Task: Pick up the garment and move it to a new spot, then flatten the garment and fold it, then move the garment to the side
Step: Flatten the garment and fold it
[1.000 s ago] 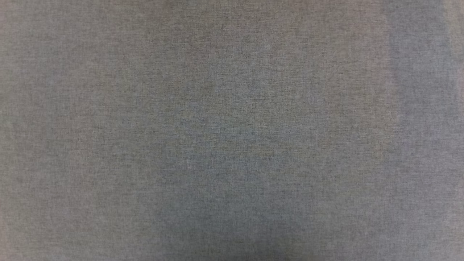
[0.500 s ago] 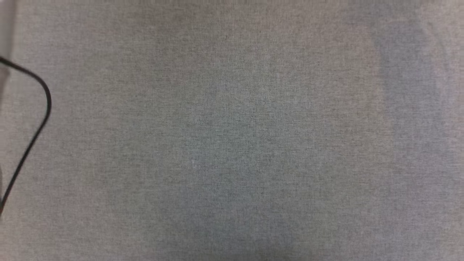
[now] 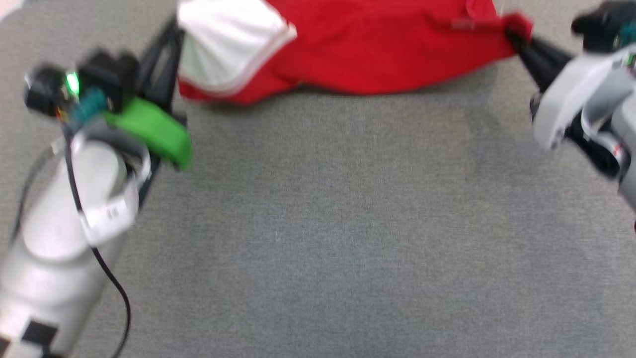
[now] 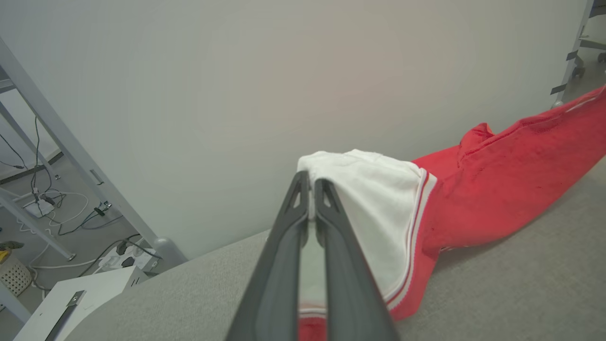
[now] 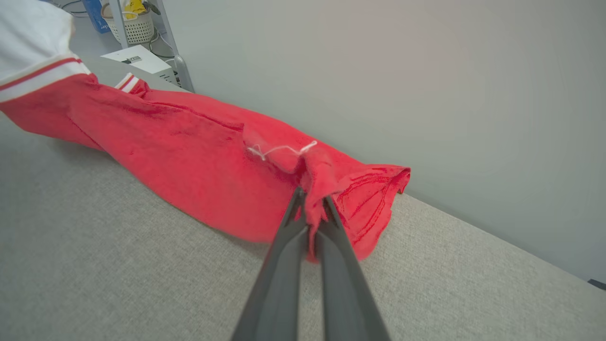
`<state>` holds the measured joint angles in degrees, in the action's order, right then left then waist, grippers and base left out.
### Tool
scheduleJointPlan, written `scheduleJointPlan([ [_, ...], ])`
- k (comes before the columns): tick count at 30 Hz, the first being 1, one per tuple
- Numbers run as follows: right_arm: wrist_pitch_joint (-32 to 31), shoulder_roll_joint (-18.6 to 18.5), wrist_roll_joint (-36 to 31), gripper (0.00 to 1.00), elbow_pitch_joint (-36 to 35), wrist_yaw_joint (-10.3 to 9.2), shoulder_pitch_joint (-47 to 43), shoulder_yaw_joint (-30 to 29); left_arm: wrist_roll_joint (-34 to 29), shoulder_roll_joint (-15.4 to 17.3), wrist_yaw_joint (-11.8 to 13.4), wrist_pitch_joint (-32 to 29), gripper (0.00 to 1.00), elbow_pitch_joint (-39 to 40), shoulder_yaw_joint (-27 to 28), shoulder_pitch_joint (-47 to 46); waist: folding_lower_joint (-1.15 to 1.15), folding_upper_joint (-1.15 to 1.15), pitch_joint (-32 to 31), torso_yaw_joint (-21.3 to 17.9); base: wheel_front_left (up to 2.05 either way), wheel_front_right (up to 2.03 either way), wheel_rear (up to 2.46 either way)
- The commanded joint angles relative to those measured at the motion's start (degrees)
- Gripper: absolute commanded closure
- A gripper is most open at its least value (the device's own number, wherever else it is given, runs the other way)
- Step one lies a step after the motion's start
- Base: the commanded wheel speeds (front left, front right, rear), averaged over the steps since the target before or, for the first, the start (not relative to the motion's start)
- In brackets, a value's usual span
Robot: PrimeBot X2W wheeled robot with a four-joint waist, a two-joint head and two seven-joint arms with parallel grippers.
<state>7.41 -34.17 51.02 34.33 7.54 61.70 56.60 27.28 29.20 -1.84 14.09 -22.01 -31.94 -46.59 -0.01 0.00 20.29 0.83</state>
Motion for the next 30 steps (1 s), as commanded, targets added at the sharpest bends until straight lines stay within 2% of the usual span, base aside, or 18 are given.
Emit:
scheduleJointPlan([
  [1, 0.68, -1.13, 1.05, 1.0, -1.25, -0.05, -3.11, 0.66, 0.7, 0.74, 1.32, 0.42, 1.0, 1.37, -0.05, 4.53, 0.01, 0.0, -5.32, 0.6, 0.0, 0.0, 0.0],
  [11, 1.67, -9.31, 4.53, 1.0, -9.3, -0.05, -21.76, 1.02, 3.52, 3.86, 6.4, -0.26, 1.0, 11.03, -2.61, 28.94, 0.01, 0.0, -12.21, 1.65, 0.0, 0.0, 0.0],
  [21, 0.31, -13.46, 5.47, 1.0, -15.96, -0.05, -39.38, -3.16, 9.83, 7.22, 12.13, -4.79, 1.0, 22.57, -2.74, 47.12, 0.01, 0.0, -16.94, 2.16, 0.0, 0.0, 0.0],
  [30, -3.9, -16.26, 5.43, 1.0, -21.9, -0.05, -52.41, -10.41, 15.4, 9.6, 12.65, -10.8, 1.0, 28.86, -4.9, 56.62, 0.01, 0.0, -17.9, 2.51, 0.0, 0.0, 0.0],
])
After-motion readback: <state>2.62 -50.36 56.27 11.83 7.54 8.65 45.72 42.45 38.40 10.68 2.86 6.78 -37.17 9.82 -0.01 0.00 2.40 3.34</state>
